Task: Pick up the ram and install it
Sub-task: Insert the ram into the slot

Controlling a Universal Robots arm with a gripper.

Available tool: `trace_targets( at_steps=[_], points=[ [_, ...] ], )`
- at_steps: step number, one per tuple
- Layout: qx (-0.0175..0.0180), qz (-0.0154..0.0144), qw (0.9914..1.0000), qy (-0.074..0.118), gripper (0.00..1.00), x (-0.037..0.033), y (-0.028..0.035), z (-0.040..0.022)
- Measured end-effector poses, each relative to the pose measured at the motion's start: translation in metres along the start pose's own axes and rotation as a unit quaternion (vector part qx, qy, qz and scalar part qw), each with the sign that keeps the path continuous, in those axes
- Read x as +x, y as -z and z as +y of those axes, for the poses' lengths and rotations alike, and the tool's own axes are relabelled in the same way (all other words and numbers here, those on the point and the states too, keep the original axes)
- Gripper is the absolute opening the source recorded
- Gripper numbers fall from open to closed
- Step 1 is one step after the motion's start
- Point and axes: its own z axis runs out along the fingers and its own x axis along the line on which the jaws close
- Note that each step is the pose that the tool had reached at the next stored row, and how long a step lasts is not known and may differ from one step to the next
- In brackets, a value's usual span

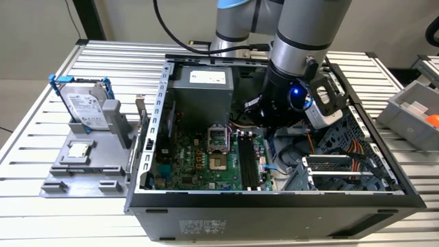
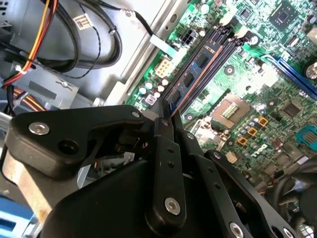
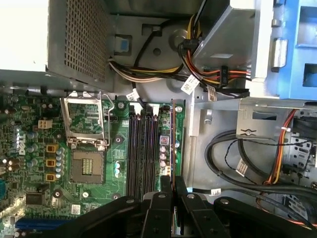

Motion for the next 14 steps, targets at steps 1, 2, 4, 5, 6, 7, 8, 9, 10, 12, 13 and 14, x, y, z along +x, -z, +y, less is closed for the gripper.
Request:
trace_targets(
  at_steps=[1,2,4,5,6,7,8,9,10,12,13,14],
  points=[
    [0.0001,0.0002,0.99999,-0.004,0.00,0.0001,-0.0009,0.0000],
    [0.0001,0.0004,0.99996,-0.009,0.00,0.0003,-0.0016,0.0000],
    [0.0003,0.0006,0.99987,-0.016,0.00,0.0009,-0.0035,0.0000],
    [0.0003,0.0006,0.99982,-0.019,0.00,0.0013,-0.0046,0.0001],
    [0.0003,0.0010,0.99978,-0.021,0.00,0.0015,-0.0056,0.0000],
    [0.0004,0.0015,0.99976,-0.022,0.00,0.0016,-0.0067,0.0000],
    [0.0005,0.0016,0.99975,-0.022,0.00,0.0017,-0.0084,0.0000],
    [0.0004,0.0017,0.99972,-0.023,0.00,0.0022,-0.0102,0.0001],
    [0.0005,0.0017,0.99971,-0.024,0.00,0.0028,-0.0110,-0.0001],
    [0.0005,0.0018,0.99970,-0.024,0.00,0.0034,-0.0115,-0.0008],
    [0.0005,0.0018,0.99970,-0.024,0.00,0.0034,-0.0115,-0.0008],
    [0.0005,0.0018,0.99970,-0.025,0.00,0.0034,-0.0115,-0.0008]
  ],
)
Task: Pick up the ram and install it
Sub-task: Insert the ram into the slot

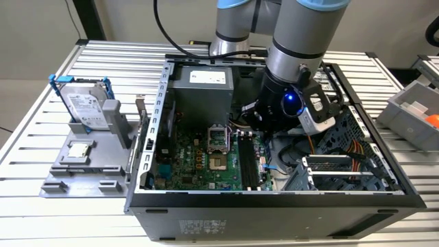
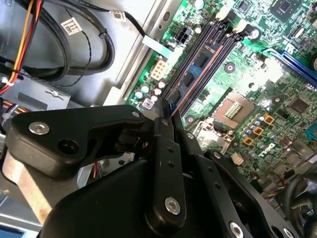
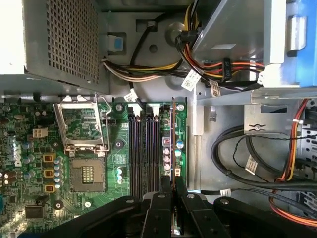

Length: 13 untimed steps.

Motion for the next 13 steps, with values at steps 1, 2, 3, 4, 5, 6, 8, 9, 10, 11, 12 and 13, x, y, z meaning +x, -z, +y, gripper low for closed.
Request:
trace_targets(
  at_steps=[1,2,3,4,5,6,8,9,10,11,12,13],
  points=[
    [0.0000,0.0000,1.00000,0.000,0.00,0.0000,0.0000,0.0000],
    [0.0000,0.0000,1.00000,0.000,0.00,0.0000,-0.0001,0.0000],
    [-0.0001,0.0000,1.00000,0.000,0.00,0.0001,-0.0002,-0.0001],
    [-0.0002,0.0000,1.00000,0.000,0.00,0.0001,-0.0005,-0.0003],
    [-0.0002,0.0000,1.00000,0.000,0.00,0.0001,-0.0011,-0.0005],
    [-0.0001,0.0000,1.00000,0.000,0.00,0.0001,-0.0017,-0.0007],
    [0.0000,0.0000,1.00000,0.000,0.00,0.0001,-0.0027,-0.0017],
    [-0.0001,0.0001,1.00000,0.000,0.00,0.0001,-0.0033,-0.0020],
    [-0.0002,0.0001,1.00000,0.000,0.00,0.0001,-0.0041,-0.0021],
    [-0.0001,0.0002,1.00000,0.000,0.00,0.0001,-0.0049,-0.0023],
    [0.0001,0.0003,1.00000,0.000,0.00,0.0001,-0.0056,-0.0026],
    [0.0001,0.0005,1.00000,0.000,0.00,0.0003,-0.0060,-0.0032]
  ],
)
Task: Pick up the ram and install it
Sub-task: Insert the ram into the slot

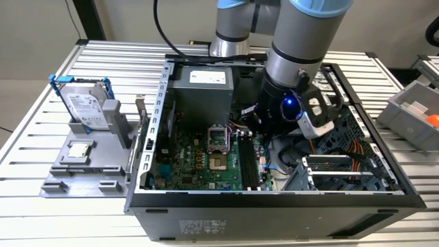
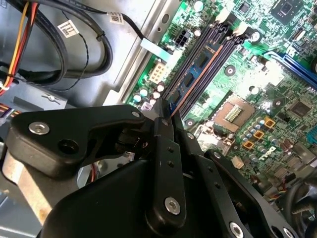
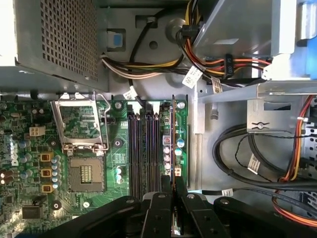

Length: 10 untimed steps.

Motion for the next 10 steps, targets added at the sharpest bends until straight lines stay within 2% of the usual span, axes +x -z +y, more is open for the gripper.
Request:
trace_targets(
  at_steps=[10],
  points=[
    [0.0021,0.0036,0.99999,0.000,0.00,0.0003,-0.0100,-0.0009]
  ],
)
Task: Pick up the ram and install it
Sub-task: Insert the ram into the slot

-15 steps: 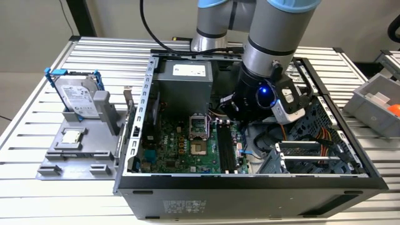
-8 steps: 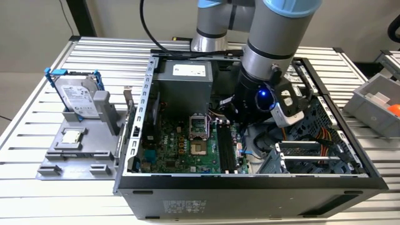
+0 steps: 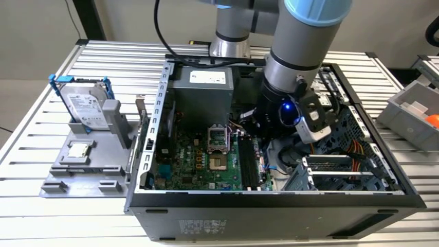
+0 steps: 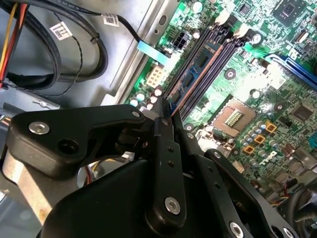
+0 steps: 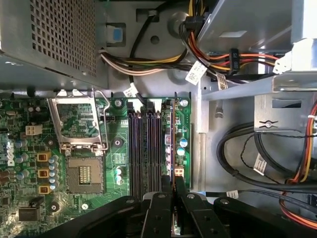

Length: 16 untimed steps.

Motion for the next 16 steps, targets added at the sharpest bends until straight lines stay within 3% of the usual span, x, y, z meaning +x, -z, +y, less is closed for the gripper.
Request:
trace_targets(
  at_steps=[16],
  points=[
    [0.0075,0.0017,0.99997,0.000,0.00,0.0014,-0.0112,-0.0021]
  ],
)
